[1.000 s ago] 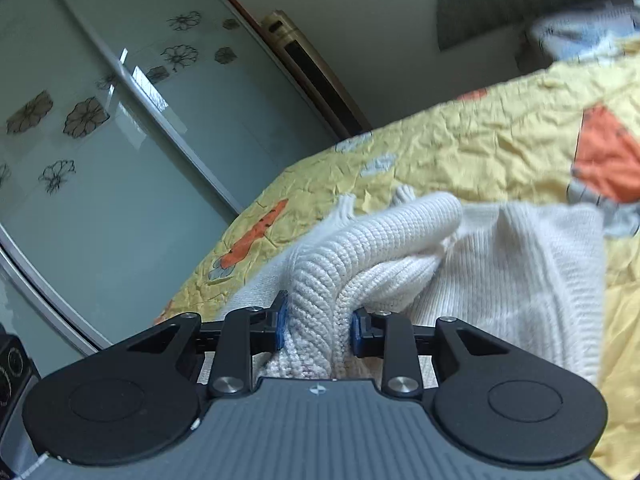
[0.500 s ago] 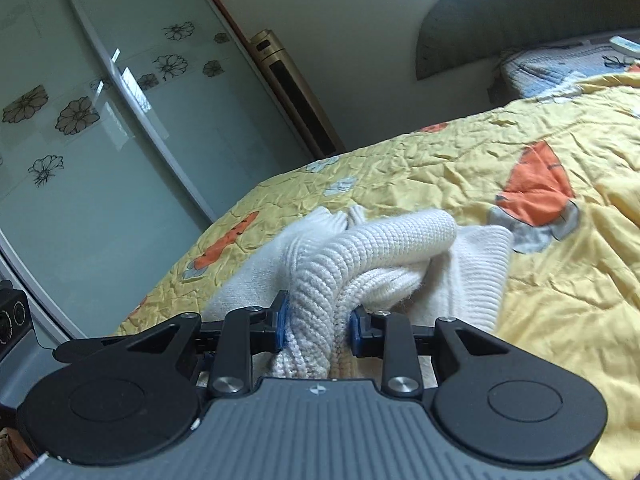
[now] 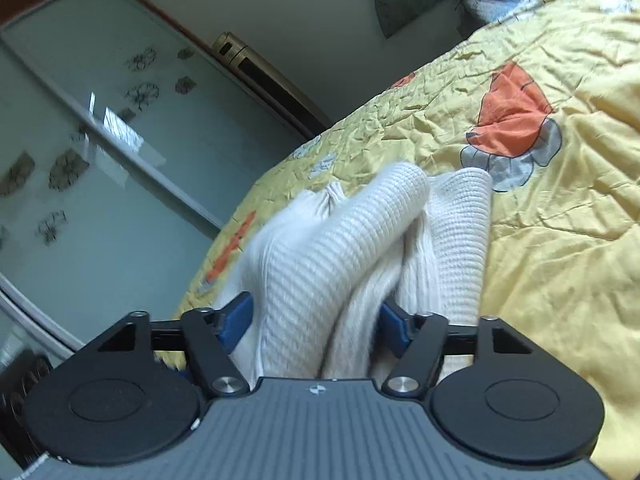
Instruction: Fold small clothes
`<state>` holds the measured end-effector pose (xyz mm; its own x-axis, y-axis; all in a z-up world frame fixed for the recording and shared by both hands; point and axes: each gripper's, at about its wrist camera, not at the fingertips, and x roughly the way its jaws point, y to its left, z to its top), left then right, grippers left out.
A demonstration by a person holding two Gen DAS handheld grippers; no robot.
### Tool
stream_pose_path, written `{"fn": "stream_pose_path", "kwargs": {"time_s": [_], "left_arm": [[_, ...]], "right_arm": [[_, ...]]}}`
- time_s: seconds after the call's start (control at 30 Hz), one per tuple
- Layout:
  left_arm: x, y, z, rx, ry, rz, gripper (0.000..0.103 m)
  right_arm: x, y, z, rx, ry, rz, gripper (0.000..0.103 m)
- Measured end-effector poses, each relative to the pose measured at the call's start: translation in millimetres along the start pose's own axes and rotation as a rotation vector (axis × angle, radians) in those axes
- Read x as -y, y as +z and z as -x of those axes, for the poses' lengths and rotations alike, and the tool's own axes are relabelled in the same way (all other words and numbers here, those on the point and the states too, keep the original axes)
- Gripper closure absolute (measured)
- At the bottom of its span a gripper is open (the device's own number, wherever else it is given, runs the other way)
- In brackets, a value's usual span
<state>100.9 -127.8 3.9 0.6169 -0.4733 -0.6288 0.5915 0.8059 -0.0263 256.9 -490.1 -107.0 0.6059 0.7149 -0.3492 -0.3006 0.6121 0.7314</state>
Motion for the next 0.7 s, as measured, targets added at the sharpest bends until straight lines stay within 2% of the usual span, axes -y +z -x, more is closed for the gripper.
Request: {"fn": "stream_pose_path", "kwargs": {"time_s": [0.1, 0.17, 0.2, 0.23, 0.33, 0.47, 0.53, 0.6, 0.63, 0.7], "left_arm": [[1.6, -2.0, -1.7, -0.001, 0.000, -0.008, 0.016], [2.4, -1.1, -2.3, -0.003, 0.004, -0.007, 0.016], [2.3, 0.0, -2.2, -0.005, 0.001, 0.000, 0.016], [1.4, 1.4, -1.7, -0.007, -0.005, 0.014, 0.016], [-3.1, 5.8, -0.3, -0.008, -0.051, 0.065, 0.016], [-3.3, 9.8, -7.4, -0.017, -0.080, 0.100, 0.016], [1.0, 9.3, -11.9, -0.021, -0.074, 0.093, 0.016], [3.8, 7.5, -12.6, -0.019, -0.064, 0.092, 0.016], [4.1, 6.5, -11.4, -0.017, -0.063, 0.094, 0.016], [1.7, 5.2, -7.8, -0.017, -0.076, 0.105, 0.016]], "right_arm": [[13.6, 14.2, -18.5, 0.004, 0.040, -0.086, 0.025], [15.3, 20.0, -30.0, 0.020, 0.001, -0.082, 0.046], [13.4, 22.1, -35.0, 0.020, -0.042, -0.059, 0.064], [10.0, 23.1, -37.8, 0.020, -0.075, -0.028, 0.070], [-15.1, 20.6, -27.9, 0.061, -0.152, 0.133, 0.073], [-47.8, 24.4, -4.0, 0.131, -0.196, 0.331, 0.076], [-50.4, 28.9, -7.1, 0.114, -0.254, 0.363, 0.076], [-40.6, 31.5, -17.1, 0.059, -0.305, 0.342, 0.075], [-32.3, 30.7, -18.5, 0.044, -0.328, 0.309, 0.061], [-25.8, 26.2, -6.0, 0.091, -0.339, 0.260, 0.051]]}}
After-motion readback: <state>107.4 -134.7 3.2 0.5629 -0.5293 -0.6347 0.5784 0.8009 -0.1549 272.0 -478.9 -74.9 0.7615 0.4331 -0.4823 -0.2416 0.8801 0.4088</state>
